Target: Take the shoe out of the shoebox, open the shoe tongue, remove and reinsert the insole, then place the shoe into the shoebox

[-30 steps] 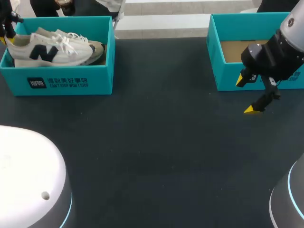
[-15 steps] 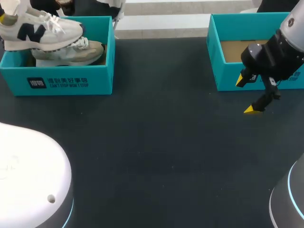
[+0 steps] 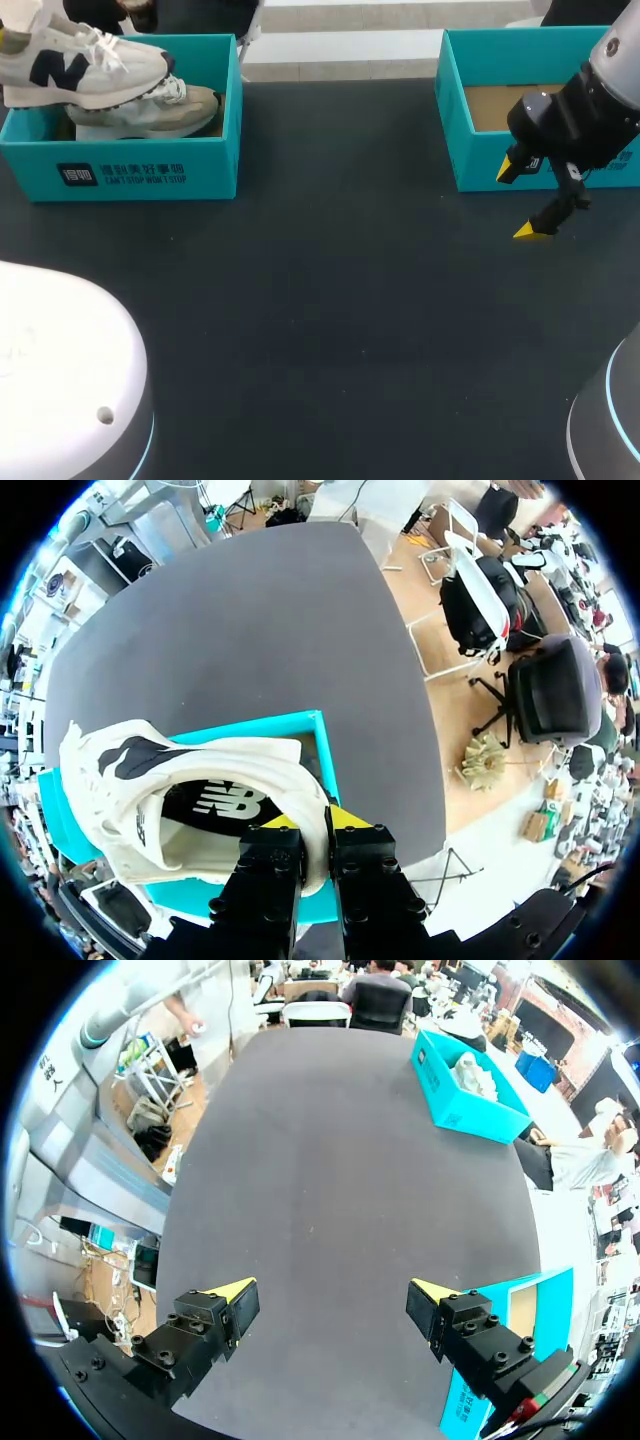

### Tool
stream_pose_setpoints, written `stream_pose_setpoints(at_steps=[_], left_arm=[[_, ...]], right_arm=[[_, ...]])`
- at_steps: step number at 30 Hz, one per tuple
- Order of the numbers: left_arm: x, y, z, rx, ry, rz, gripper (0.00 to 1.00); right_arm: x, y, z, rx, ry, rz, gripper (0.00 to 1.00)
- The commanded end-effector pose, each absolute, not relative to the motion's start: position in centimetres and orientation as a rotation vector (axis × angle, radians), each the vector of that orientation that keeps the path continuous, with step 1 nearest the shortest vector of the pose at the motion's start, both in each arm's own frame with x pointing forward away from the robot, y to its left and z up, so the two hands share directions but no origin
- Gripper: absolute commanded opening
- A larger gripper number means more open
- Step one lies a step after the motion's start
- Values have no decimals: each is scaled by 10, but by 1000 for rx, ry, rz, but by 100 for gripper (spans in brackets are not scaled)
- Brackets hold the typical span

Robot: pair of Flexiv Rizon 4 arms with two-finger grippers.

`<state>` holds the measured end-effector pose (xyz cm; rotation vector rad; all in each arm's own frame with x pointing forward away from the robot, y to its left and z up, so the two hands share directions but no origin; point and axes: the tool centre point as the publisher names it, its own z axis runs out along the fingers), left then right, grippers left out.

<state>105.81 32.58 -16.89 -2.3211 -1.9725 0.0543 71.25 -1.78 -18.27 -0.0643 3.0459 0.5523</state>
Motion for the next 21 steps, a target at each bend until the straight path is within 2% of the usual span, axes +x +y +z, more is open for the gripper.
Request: stream_pose_setpoints(at_steps=[1,5,12,21], left_arm=[[1057,326,-167,-2321,-1973,50,0],[1057,326,-167,-2321,-1973,50,0],[1004,301,-147,-2319,-2053,-83,0],[965,274,-127,-2189,-2231,-112,0]], right_arm=[[714,-17,-184,-64,3049,550,100],[714,-17,-184,-64,3049,550,100],[714,-17,-184,-64,3049,550,100],[714,-17,-184,-64,3049,550,100]])
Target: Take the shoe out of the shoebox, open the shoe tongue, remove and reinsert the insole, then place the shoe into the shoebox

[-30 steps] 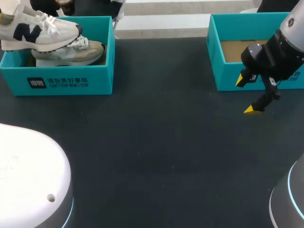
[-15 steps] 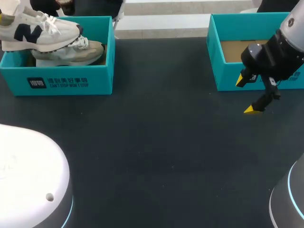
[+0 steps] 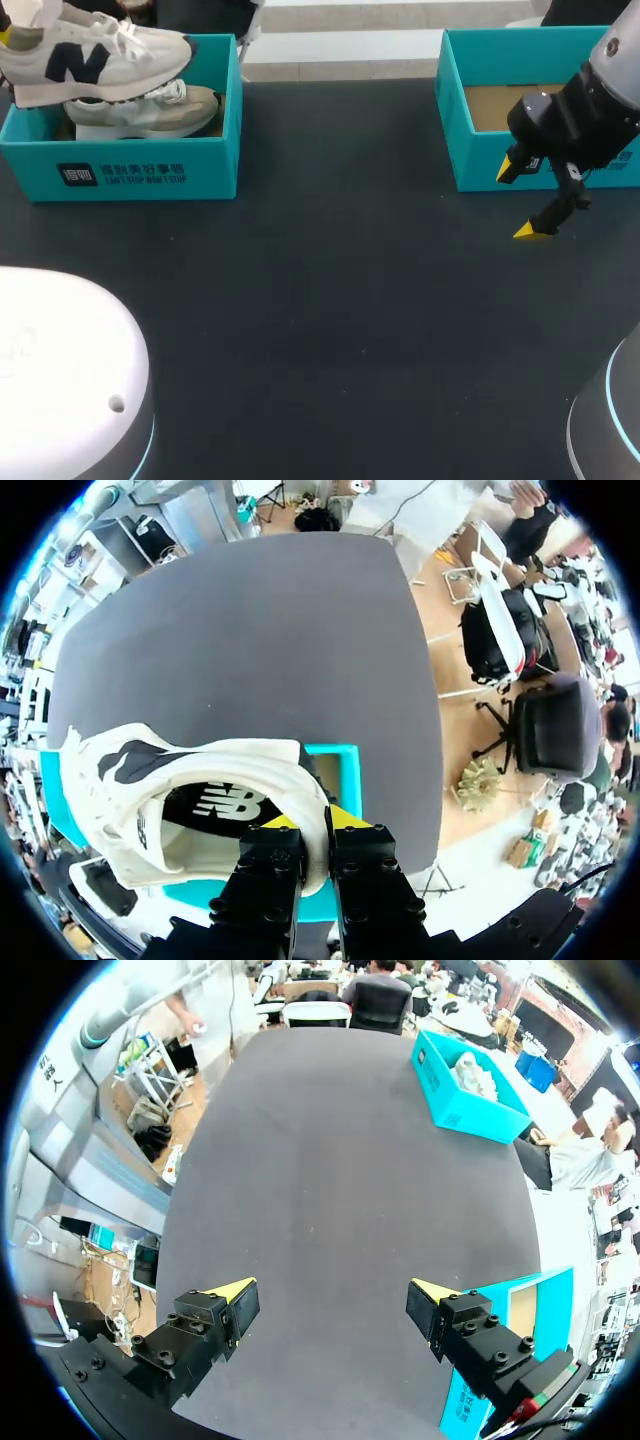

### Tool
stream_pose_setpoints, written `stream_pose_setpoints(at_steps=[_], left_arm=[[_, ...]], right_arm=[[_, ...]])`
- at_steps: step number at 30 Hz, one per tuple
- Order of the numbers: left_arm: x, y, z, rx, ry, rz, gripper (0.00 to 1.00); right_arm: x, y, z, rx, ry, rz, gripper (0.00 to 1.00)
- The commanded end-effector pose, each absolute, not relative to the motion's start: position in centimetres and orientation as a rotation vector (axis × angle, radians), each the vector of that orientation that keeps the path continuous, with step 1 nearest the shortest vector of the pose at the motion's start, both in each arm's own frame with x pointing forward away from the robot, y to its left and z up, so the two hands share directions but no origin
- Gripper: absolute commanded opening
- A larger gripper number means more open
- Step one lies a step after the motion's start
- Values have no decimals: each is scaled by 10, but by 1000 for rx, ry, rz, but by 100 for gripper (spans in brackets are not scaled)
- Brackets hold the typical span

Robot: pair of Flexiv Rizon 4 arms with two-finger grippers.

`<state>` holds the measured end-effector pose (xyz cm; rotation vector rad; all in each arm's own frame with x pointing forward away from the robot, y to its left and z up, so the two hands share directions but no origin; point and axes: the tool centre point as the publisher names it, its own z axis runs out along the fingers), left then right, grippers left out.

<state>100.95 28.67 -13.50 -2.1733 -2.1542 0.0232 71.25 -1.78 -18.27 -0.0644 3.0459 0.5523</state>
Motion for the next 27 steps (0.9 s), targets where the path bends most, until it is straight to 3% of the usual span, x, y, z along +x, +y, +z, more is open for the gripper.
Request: stream_pose_setpoints(at_steps=[1,27], left_arm=[[962,271,-126,-2160,-2262,-122,0],[840,144,-134,-2251,-2256,-197,0]], right_arm=[[714,-17,-184,-64,3049,550,100],[714,-17,-184,-64,3049,550,100]])
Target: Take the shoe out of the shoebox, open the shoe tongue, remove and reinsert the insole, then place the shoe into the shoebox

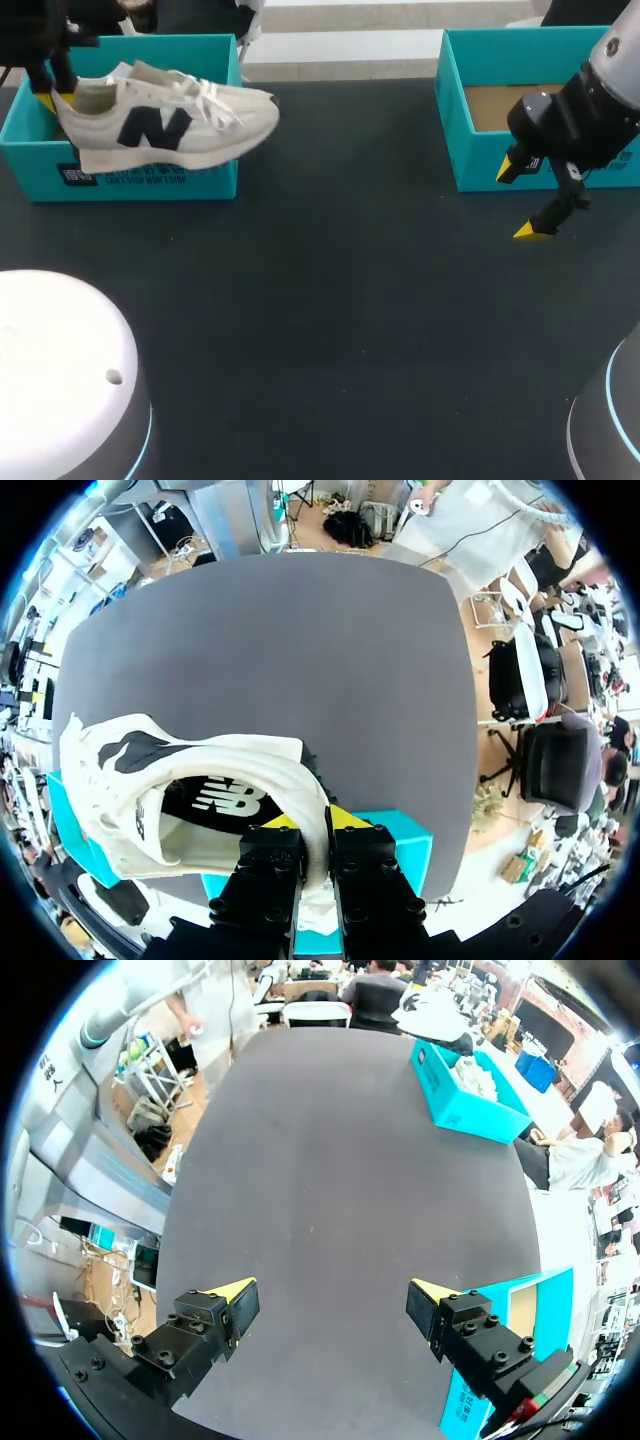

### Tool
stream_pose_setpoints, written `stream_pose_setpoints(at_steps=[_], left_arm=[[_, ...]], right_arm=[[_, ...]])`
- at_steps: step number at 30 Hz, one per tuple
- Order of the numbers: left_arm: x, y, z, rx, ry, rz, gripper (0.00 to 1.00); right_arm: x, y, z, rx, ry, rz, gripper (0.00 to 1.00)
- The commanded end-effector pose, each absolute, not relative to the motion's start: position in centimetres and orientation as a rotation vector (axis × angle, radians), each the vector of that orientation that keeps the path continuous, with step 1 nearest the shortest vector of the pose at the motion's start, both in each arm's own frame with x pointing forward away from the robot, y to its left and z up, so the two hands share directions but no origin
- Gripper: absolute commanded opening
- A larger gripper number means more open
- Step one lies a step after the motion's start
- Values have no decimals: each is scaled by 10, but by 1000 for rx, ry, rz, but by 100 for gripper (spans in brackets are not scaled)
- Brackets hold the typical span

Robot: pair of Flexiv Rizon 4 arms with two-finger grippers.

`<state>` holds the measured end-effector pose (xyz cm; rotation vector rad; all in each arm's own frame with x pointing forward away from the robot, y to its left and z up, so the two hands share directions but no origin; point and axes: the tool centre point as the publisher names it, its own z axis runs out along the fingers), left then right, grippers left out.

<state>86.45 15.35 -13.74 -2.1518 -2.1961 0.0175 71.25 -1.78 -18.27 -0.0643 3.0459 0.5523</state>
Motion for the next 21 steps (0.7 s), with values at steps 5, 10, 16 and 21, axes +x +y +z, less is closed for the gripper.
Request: stream_pose_setpoints(at_steps=[5,10,16,21], left_arm=[[816,119,-144,-2312,-2158,-175,0],[795,98,-157,-2368,-2092,-164,0],[783,88,-165,-2393,-2042,-190,0],[783,88,-165,-2393,-2042,-190,0]], right_arm=[[714,-17,-184,-64,3049,550,100],[714,-17,-184,-64,3049,550,100],[714,-17,-184,-64,3049,550,100],[714,-17,-184,-64,3049,550,100]])
